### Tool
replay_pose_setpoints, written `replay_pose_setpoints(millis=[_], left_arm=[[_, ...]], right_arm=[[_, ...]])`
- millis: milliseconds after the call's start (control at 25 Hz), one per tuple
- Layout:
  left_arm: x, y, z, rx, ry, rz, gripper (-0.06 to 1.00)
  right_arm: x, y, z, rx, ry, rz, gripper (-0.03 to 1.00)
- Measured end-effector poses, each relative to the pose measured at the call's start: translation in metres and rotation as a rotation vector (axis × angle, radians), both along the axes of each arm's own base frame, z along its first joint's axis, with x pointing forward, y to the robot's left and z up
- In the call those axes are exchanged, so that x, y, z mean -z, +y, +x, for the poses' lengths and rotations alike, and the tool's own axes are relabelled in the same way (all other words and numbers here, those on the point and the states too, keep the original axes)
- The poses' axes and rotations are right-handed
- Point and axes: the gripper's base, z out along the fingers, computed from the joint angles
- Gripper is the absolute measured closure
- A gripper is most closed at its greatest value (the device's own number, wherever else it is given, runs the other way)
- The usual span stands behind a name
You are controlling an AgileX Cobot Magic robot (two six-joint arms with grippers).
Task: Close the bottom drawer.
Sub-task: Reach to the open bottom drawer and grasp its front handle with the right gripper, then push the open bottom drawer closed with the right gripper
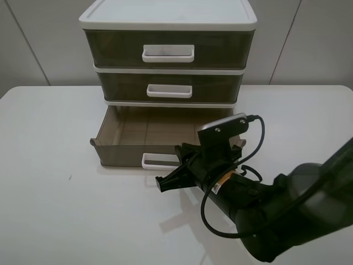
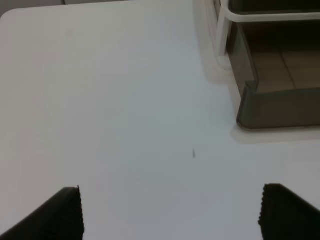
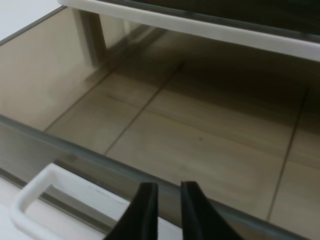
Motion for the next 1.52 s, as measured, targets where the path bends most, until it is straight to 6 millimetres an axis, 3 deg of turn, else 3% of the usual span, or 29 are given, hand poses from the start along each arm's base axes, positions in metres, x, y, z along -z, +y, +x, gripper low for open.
replay_pose_setpoints(millis=[440, 760, 1000, 1520], left_arm=[[0.000, 0.000, 0.000, 0.000, 0.000, 0.000, 0.23], [0.000, 0.000, 0.000, 0.000, 0.000, 0.000, 0.23], [0.000, 0.000, 0.000, 0.000, 0.000, 0.000, 0.23], [0.000, 0.000, 0.000, 0.000, 0.000, 0.000, 0.23]], right_arm=[[-0.003, 0.011, -0.003, 0.022, 0.047, 0.106, 0.95], [0.014, 0.015, -0.003, 0.027, 0.090, 0.062, 0.95], [0.015, 0.026, 0.003, 0.034, 0.110, 0.075, 0.95], [0.015, 0.015, 0.028, 0.144, 0.116, 0.098, 0.95]])
